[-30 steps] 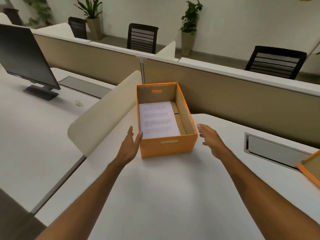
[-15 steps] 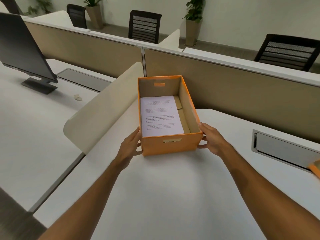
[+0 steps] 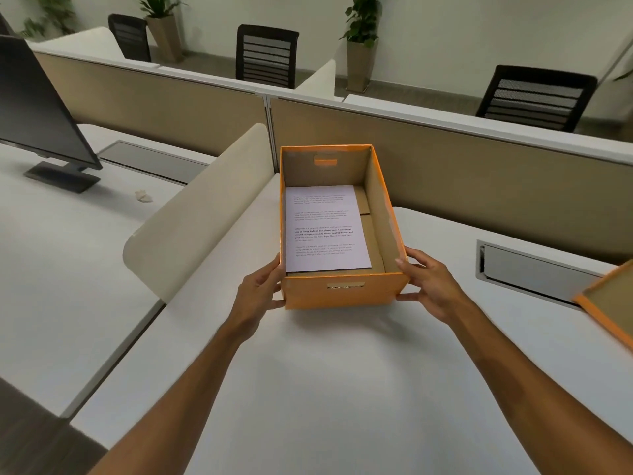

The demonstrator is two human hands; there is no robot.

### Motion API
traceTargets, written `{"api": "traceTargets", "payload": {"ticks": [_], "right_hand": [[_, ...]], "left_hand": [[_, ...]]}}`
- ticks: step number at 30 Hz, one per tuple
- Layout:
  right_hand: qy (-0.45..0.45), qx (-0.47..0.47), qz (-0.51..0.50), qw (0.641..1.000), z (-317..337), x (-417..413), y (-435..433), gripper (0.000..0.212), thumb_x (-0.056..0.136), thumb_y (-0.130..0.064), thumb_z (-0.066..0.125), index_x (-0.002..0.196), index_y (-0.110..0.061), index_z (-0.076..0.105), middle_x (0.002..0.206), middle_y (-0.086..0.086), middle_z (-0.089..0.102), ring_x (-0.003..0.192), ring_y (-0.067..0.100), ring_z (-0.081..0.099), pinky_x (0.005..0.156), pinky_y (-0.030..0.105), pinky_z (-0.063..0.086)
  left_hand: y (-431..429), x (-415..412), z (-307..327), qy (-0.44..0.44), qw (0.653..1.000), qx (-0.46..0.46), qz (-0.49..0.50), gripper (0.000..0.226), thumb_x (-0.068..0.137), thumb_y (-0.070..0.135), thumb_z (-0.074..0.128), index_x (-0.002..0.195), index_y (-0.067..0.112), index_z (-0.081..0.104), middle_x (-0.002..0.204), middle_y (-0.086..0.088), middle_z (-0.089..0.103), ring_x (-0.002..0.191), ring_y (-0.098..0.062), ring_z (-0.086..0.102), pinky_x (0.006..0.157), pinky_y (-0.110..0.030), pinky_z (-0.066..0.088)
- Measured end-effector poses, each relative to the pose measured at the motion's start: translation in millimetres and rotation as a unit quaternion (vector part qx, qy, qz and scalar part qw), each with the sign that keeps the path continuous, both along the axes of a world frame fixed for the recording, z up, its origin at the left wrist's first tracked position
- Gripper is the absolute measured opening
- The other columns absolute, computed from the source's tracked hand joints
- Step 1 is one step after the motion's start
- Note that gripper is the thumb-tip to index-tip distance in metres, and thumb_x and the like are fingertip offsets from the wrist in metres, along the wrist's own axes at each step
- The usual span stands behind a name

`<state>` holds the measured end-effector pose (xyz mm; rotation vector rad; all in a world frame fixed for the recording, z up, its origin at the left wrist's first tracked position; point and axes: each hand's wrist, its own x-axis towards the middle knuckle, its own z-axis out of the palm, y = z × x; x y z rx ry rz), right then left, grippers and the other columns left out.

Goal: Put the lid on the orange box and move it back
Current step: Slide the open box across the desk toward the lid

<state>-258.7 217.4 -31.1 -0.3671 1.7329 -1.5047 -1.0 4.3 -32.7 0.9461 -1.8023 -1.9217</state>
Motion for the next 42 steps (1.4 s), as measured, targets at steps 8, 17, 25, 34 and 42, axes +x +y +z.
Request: {"api": "traceTargets", "payload": {"ticks": [8, 17, 25, 34, 42], "right_hand": [[0.028, -0.013, -0.076, 0.997, 13.3, 32.2, 84.6, 0.049, 0.087, -0.034, 0.071, 0.133, -0.032, 0.057, 0.116, 0.003, 0.071, 0.105, 0.028, 0.068, 0.074, 0.054, 0.061], [0.033, -0.009, -0.139, 0.990, 22.6, 65.7, 183.7, 0.055, 0.089, -0.030, 0.070, 0.140, -0.028, 0.051, 0.125, 0.007, 0.065, 0.111, 0.032, 0.064, 0.086, 0.064, 0.054], [0.034, -0.027, -0.171, 0.984, 17.1, 101.7, 281.9, 0.051, 0.087, -0.034, 0.070, 0.137, -0.033, 0.056, 0.108, -0.002, 0.074, 0.106, 0.026, 0.068, 0.078, 0.060, 0.059], [0.007, -0.028, -0.193, 0.981, -5.1, 150.2, 398.3, 0.050, 0.085, -0.032, 0.074, 0.133, -0.032, 0.060, 0.101, 0.001, 0.077, 0.096, 0.022, 0.073, 0.071, 0.057, 0.061], [-0.012, -0.022, -0.207, 0.978, -18.5, 185.3, 442.7, 0.054, 0.080, -0.037, 0.075, 0.131, -0.036, 0.060, 0.100, -0.003, 0.077, 0.098, 0.022, 0.071, 0.072, 0.055, 0.061]], "left_hand": [[53.1, 0.3, 16.8, 0.017, 0.999, -0.007, -0.043, 0.026, 0.087, 0.058, 0.058, 0.113, 0.061, 0.064, 0.113, 0.025, 0.071, 0.106, -0.014, 0.069, 0.072, -0.035, 0.062], [134.2, 1.5, 26.6, 0.019, 0.999, 0.004, -0.049, 0.020, 0.092, 0.043, 0.060, 0.107, 0.051, 0.071, 0.109, 0.018, 0.075, 0.100, -0.018, 0.072, 0.068, -0.040, 0.063], [216.6, 16.9, 31.5, 0.005, 0.997, 0.008, -0.077, 0.023, 0.093, 0.038, 0.058, 0.105, 0.053, 0.072, 0.109, 0.019, 0.075, 0.101, -0.016, 0.071, 0.063, -0.036, 0.061], [316.8, 45.8, 14.6, -0.034, 0.994, 0.013, -0.108, 0.027, 0.094, 0.033, 0.055, 0.107, 0.049, 0.073, 0.109, 0.021, 0.074, 0.105, -0.019, 0.068, 0.065, -0.037, 0.062], [354.9, 66.2, 1.2, -0.054, 0.992, 0.018, -0.116, 0.026, 0.098, 0.035, 0.053, 0.113, 0.043, 0.072, 0.117, 0.017, 0.070, 0.106, -0.021, 0.066, 0.062, -0.036, 0.062]]}}
